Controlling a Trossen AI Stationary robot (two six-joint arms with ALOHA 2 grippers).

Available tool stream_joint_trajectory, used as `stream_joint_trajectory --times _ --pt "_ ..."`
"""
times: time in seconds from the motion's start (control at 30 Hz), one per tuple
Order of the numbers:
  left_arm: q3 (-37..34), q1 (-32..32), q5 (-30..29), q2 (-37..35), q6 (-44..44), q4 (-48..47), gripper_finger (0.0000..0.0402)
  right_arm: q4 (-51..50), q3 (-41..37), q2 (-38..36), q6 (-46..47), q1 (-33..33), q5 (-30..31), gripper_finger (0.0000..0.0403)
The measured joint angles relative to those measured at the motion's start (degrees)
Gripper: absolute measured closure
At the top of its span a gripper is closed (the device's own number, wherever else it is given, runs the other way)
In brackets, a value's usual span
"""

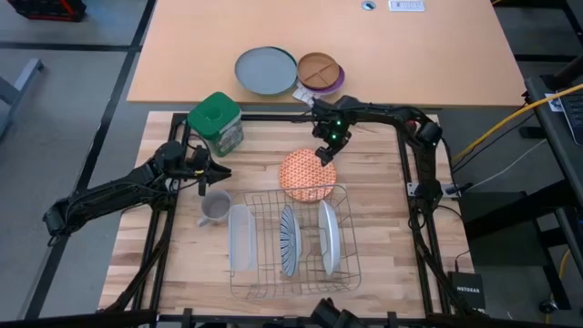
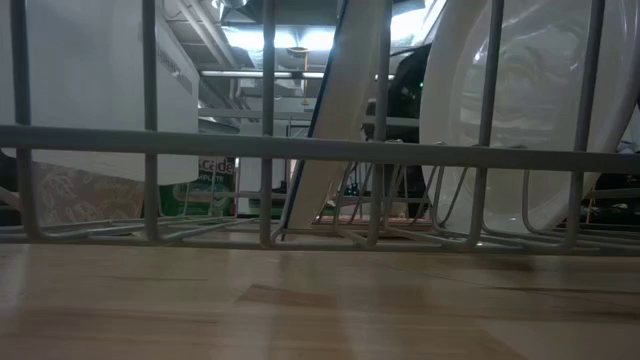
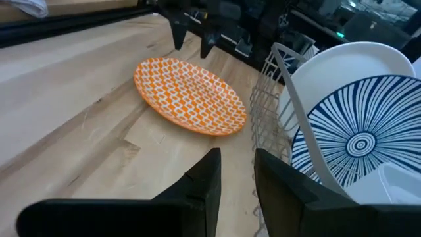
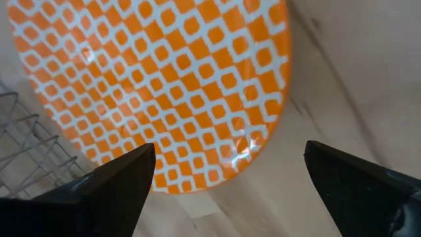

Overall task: Sort dishes
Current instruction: Put the orange plate in the dish rack

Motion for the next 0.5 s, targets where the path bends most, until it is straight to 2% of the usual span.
stream_joint_trajectory --times 0.5 --pt "0.0 0.0 0.0 0.0 -0.5 4.3 0.032 0.2 0.1 6.8 1.2 0.1 -4.3 0.0011"
